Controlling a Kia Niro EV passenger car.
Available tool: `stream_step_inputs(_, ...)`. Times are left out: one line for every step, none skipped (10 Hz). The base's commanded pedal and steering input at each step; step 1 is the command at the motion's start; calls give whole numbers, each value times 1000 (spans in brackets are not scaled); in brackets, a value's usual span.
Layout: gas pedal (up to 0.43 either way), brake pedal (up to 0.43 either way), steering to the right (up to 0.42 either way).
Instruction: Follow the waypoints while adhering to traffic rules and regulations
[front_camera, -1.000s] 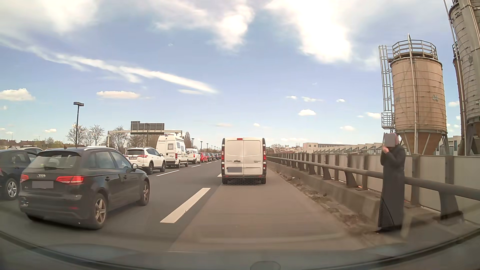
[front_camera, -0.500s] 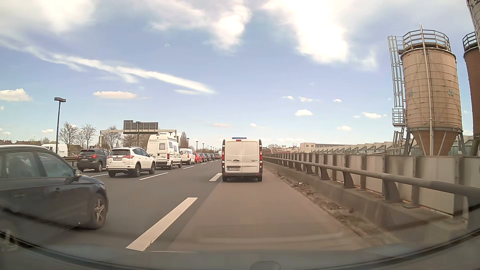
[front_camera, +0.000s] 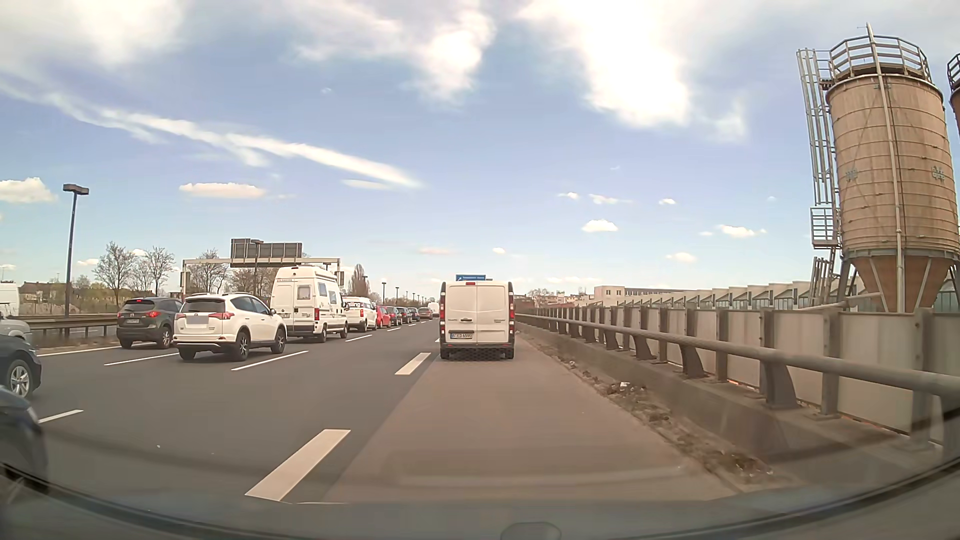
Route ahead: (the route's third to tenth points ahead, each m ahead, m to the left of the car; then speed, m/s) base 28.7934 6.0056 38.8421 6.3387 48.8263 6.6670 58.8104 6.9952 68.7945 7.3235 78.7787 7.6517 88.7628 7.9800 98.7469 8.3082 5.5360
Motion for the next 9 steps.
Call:
stream_step_inputs(220,0,16)
stream_step_inputs(220,0,8)
stream_step_inputs(220,0,2)
stream_step_inputs(220,0,2)
stream_step_inputs(220,0,2)
stream_step_inputs(220,0,2)
stream_step_inputs(240,0,2)
stream_step_inputs(260,0,2)
stream_step_inputs(260,0,1)
